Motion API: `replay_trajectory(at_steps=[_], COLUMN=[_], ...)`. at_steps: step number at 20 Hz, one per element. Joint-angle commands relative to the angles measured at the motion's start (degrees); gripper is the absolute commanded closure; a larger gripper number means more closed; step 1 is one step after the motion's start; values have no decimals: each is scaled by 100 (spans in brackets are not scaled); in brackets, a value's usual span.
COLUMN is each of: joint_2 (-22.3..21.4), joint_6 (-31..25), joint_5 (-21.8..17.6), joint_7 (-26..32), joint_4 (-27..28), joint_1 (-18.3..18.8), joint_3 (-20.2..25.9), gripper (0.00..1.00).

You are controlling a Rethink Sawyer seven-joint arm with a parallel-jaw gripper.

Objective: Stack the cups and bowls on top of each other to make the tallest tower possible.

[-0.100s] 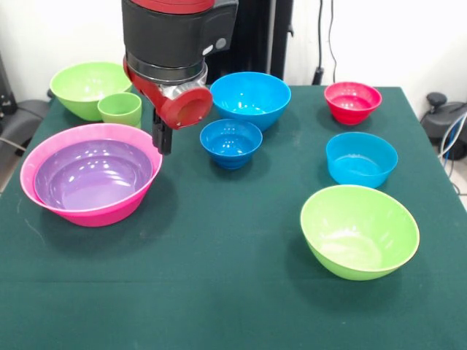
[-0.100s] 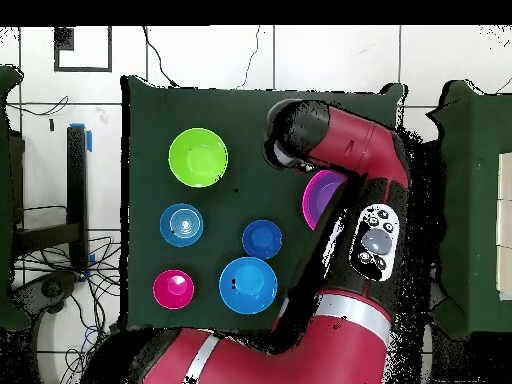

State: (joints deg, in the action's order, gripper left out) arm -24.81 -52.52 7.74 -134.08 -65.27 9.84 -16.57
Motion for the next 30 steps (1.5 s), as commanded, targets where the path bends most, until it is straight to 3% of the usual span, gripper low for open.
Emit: replay_trajectory(at_steps=[1,15,20,30], joint_2=[-65,-216,-164,151], joint_6=[-297,-383,-268,-163], joint_5=[-86,-361,-162,137], joint_7=[-209,-71,-370,-1224], joint_4=[-7,68,-146,66], joint_1=[-175,-349,-405,-583], joint_3=[462,206,276,109], gripper=[100,100,100,100])
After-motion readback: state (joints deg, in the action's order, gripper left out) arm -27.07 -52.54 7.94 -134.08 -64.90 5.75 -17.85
